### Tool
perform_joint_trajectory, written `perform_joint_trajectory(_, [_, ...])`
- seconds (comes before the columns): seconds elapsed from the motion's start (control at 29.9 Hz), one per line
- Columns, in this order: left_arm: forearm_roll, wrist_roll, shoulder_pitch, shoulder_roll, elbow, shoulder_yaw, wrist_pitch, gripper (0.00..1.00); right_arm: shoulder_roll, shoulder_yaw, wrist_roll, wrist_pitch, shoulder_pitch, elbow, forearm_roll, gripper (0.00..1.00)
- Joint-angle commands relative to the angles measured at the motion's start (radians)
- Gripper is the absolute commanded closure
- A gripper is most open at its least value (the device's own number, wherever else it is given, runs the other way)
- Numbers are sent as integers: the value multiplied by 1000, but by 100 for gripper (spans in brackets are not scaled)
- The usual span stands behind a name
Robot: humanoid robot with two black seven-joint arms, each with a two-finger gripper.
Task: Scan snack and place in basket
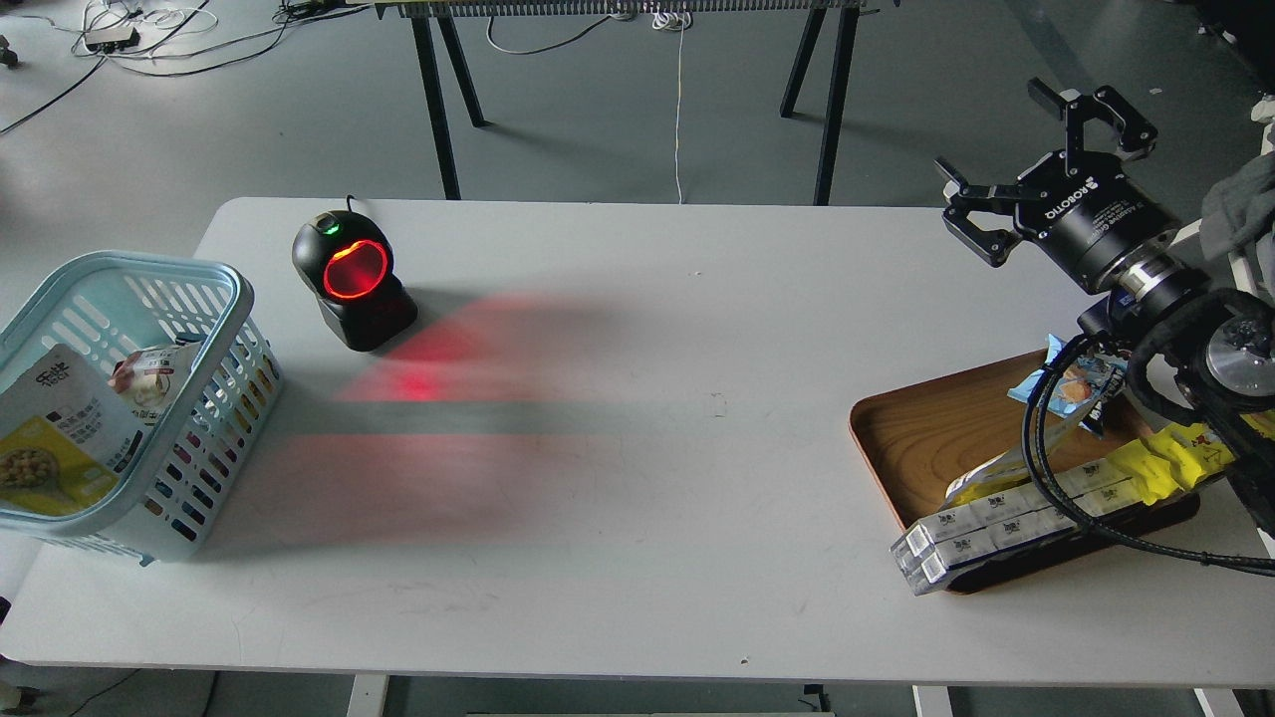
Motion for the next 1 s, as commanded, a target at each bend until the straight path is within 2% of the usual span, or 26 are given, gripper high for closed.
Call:
perform_joint_trajectory(0.0, [-341,62,-31,-105,25,0,-86,3,-4,0,0,-3,3,2,0,3])
perform_joint_trajectory(0.13, [-663,65,-31,-229,85,0,-96,1,-11,-3,-2,-3,11,6,0,1])
perform_joint_trajectory(0.27, [-846,56,-29,-357,159,0,-129,1,-30,-5,0,-3,16,5,-1,1])
perform_joint_trajectory(0.37, [-1005,56,-28,-418,168,0,-130,1,-43,-23,-2,-9,19,6,0,1])
perform_joint_trajectory(0.5, [-1144,58,-23,-498,171,0,-145,1,-66,-60,0,-14,33,6,0,1])
perform_joint_trajectory(0.64, [-1226,56,32,-578,206,-3,-155,1,-80,-68,0,-30,33,5,0,1])
perform_joint_trajectory(0.7, [-1274,55,52,-612,226,-3,-185,1,-80,-69,-2,-35,31,6,-1,1])
perform_joint_trajectory(0.84, [-1358,56,96,-684,274,-5,-302,1,-80,-69,-2,-35,25,6,-1,1])
perform_joint_trajectory(0.97, [-1397,62,122,-748,338,-26,-340,1,-91,-69,-2,-35,25,11,0,1])
